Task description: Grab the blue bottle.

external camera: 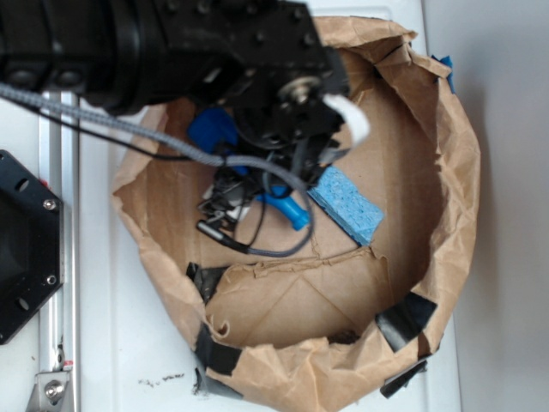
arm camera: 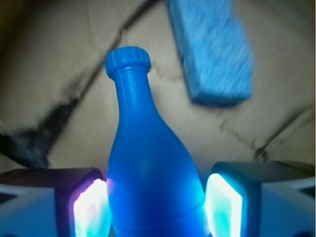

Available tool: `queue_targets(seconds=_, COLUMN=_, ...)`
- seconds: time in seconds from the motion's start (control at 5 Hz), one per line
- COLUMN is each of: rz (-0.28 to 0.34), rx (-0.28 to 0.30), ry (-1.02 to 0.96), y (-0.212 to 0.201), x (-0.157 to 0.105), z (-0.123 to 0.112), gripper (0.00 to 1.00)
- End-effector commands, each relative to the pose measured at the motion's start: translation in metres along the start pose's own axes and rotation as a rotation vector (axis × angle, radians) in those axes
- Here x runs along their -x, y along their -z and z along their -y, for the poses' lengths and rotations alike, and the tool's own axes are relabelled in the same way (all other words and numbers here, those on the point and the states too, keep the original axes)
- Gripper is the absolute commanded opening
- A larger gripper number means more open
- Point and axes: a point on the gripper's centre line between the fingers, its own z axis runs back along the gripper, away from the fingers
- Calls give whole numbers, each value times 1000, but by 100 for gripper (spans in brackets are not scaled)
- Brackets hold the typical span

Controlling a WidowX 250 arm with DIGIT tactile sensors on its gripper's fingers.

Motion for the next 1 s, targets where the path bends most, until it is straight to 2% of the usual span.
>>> queue_targets(seconds=0.0, rz=166, rx=37, ry=-127, y=-93, x=-34, z=-2, gripper=0)
queue_targets(seconds=0.2, rz=274, rx=31, ry=-186, y=-94, x=-46, z=7, gripper=0)
queue_targets(seconds=0.4, rz=357, rx=8, ry=-241, y=-91, x=-51, z=11, gripper=0)
queue_targets(seconds=0.6, rz=384, rx=-44, ry=-280, y=-91, x=-50, z=14, gripper=0)
queue_targets(seconds=0.8, rz=358, rx=-47, ry=-288, y=-92, x=-49, z=17, gripper=0)
